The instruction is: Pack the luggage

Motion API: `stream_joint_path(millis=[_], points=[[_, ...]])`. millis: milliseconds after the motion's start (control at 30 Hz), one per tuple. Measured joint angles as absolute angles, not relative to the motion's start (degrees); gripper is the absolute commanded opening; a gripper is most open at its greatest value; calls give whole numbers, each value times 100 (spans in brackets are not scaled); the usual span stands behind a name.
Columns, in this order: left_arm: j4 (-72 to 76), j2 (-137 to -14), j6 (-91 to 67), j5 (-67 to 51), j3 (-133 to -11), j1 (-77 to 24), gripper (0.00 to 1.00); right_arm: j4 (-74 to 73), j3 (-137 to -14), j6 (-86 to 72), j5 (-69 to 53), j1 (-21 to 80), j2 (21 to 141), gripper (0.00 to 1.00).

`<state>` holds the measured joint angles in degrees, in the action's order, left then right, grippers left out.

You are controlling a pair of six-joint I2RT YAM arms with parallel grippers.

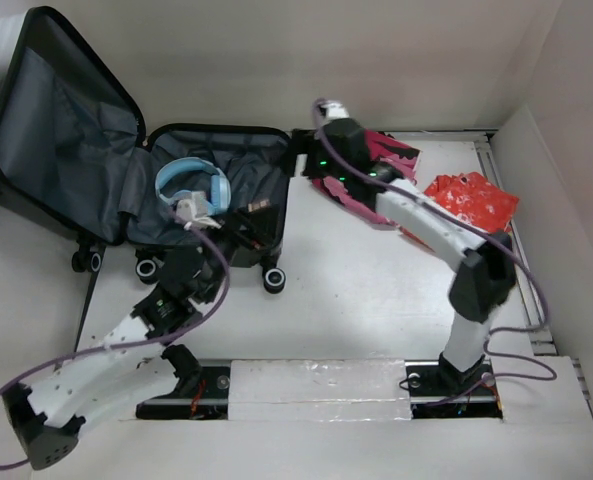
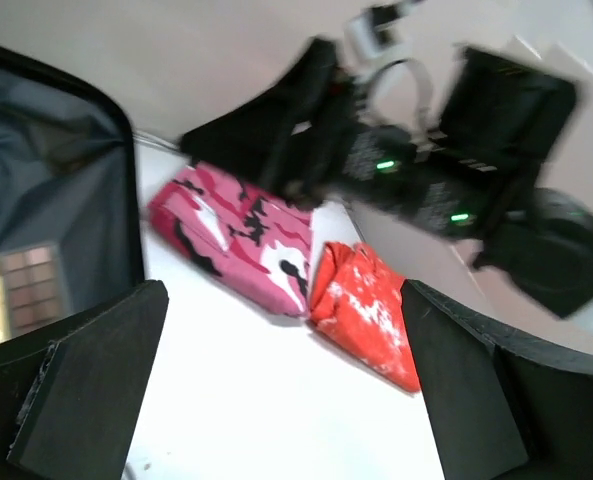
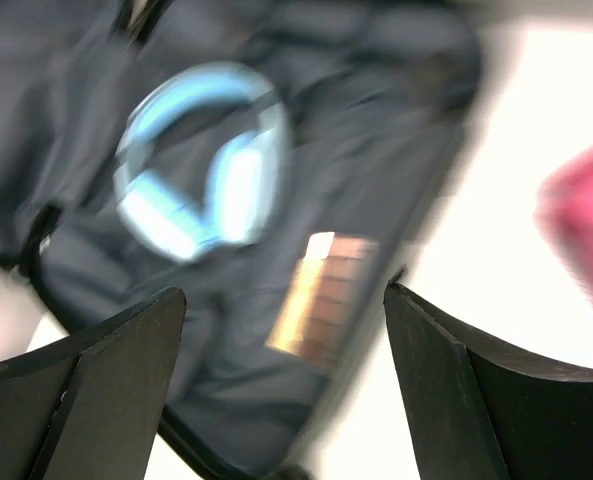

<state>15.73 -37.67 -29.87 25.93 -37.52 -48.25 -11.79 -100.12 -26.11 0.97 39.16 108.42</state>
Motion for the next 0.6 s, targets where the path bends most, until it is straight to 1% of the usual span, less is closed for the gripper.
stream_joint_path(millis=[33,67,133,167,300,400,467,500,533,600], points=[[1693,-4077,-2982,2464,-3879,-4825,100,-1151,-9743,-2582,163,3739,10473,86],[1855,-4421,-2985,2327,-3999,-4825,89,-1135,-9450,-2561,222,3551,10084,86],[2067,-5266,-3142,2117,-4252,-4825,77,-1076,-8842,-2534,370,3138,9334,86],[2080,-5782,-3260,2051,-4466,-4825,75,-1037,-8462,-2528,443,2906,8892,86],[1712,-7837,-3881,1927,-5627,-4864,74,-1022,-7057,-2523,746,2145,7299,86],[1330,-9247,-4418,1809,-6639,-4921,74,-1063,-6285,-2519,878,1890,6416,86],[1061,-9998,-4831,1750,-7266,-4950,74,-1135,-5852,-2512,910,1833,5951,86],[904,-10444,-5116,1702,-7647,-4969,77,-1221,-5612,-2506,923,1800,5701,86],[753,-10626,-5306,1706,-7793,-4963,77,-1249,-5527,-2504,923,1785,5599,86],[565,-11021,-5760,1669,-8228,-4936,81,-1372,-5328,-2482,908,1750,5358,86]])
